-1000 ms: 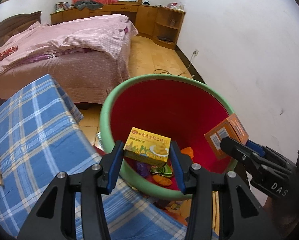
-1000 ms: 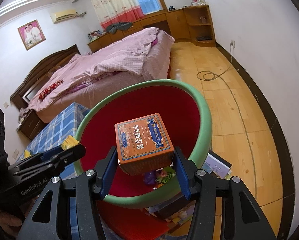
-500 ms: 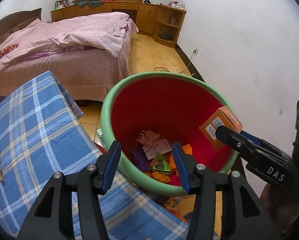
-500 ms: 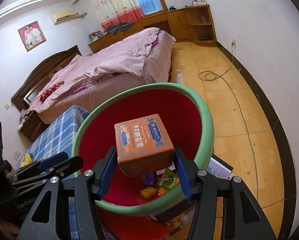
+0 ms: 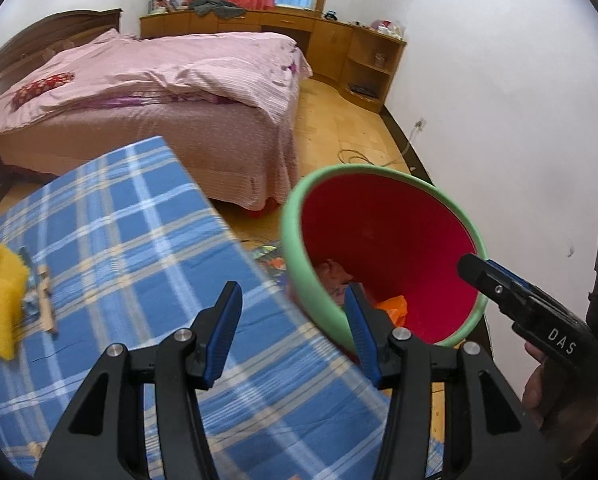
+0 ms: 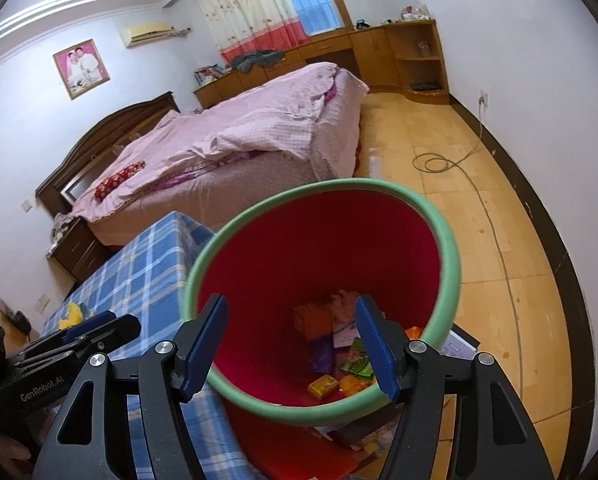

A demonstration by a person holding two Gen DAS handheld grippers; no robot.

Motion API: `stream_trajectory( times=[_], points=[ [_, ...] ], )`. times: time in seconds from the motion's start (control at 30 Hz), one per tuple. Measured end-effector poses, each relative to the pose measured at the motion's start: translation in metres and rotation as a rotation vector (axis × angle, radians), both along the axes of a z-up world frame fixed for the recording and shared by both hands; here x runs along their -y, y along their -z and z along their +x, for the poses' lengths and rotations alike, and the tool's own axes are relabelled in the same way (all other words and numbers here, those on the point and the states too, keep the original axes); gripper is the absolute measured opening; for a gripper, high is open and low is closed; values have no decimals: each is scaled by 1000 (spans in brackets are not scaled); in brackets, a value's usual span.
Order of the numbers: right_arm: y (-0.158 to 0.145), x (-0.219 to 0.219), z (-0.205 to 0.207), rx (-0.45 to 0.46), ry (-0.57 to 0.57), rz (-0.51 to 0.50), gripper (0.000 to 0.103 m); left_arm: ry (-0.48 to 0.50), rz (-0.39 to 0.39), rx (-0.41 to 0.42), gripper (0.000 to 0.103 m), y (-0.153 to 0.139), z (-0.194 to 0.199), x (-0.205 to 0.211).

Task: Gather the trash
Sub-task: 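Withdraw both tools from the bin back over the table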

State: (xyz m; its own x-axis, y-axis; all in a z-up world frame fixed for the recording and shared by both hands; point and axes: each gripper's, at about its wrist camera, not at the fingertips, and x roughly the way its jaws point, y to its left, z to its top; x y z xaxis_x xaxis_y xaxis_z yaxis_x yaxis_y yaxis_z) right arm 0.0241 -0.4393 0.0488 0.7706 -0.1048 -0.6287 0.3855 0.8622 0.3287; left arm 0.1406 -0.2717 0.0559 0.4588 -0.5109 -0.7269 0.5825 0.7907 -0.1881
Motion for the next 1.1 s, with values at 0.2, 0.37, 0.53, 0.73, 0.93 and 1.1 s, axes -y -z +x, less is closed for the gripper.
stream_trajectory(
  times=[0.2,0.37,0.53,0.73,0.93,1.1],
  points=[
    [-8,-20,9,10,-45,-7,68,-68,-7,17,53,-9,4,-34],
    [-12,-43,20,8,-93,-7,68,-136,-15,23,53,-13,9,-68],
    [-15,-64,31,3,-134,-5,69,-203,-20,27,53,-13,15,-102],
    [-18,-88,44,-3,-181,-14,69,-277,-16,31,53,-10,23,-141],
    [-16,-107,59,-23,-210,-14,69,-345,-3,24,53,-3,35,-178],
    [-13,-124,75,-42,-237,-17,69,-386,15,22,53,5,44,-201]
  ],
)
